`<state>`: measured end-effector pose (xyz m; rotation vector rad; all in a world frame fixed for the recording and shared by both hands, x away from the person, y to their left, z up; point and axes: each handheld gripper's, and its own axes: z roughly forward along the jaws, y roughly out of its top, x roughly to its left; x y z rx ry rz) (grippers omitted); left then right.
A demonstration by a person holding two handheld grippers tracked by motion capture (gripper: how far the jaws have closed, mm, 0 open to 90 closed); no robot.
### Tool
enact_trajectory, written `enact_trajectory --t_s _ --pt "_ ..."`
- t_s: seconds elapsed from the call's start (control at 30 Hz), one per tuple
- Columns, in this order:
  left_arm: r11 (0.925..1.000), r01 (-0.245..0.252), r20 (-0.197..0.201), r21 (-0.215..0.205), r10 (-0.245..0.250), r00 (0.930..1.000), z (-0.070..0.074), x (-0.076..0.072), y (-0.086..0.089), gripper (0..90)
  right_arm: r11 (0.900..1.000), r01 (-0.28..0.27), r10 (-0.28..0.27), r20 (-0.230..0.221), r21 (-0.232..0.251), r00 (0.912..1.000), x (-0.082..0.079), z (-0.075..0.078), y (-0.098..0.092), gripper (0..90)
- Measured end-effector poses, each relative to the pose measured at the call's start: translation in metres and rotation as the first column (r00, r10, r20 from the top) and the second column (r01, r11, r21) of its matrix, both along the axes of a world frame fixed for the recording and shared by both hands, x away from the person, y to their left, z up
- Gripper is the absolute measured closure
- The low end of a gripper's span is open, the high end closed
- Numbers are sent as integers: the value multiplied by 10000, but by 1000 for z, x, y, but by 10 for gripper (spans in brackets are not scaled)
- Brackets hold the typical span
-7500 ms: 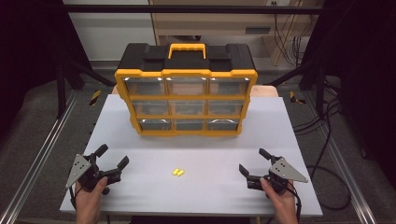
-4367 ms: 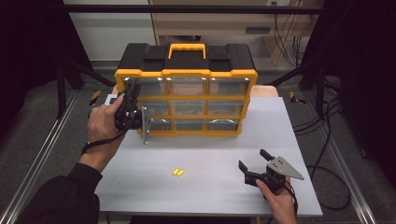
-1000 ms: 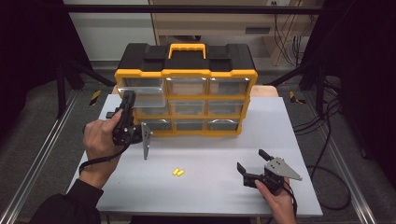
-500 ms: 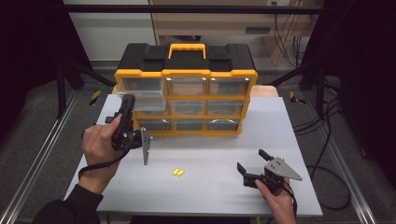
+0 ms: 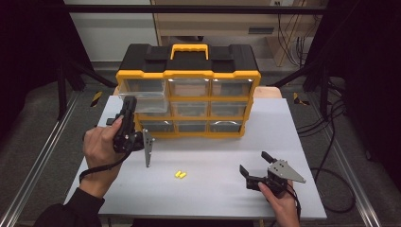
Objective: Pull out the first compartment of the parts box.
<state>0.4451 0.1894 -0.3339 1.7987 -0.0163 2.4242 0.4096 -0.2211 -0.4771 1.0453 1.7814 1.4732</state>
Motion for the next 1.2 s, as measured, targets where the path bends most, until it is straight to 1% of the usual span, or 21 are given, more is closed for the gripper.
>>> enact_trajectory --t_s 0.1,0.27,0.5,0.8,0.97,1.2 --pt "10000 36 8 -55 -36 10000 -1 0 0 829 10000 9 -9 -3 2 10000 0 0 0 35" --pt "10000 27 22 27 -27 10000 -3 -2 1 828 10000 -16 16 -54 24 10000 0 0 0 35" --pt "10000 -6 28 -26 7 10000 -2 -10 0 829 10000 -17 17 -71 18 10000 0 0 1 35" --pt "9999 -103 -26 56 103 9999 -1 -19 -1 829 10000 -39 39 -31 -12 10000 0 0 1 36" --pt "10000 -11 1 -44 11 10000 -1 -23 0 829 10000 -47 47 -38 -11 10000 0 0 1 35" --pt "10000 -48 -40 10 48 10000 0 -30 -1 829 10000 -68 68 -1 -66 10000 0 0 1 35"
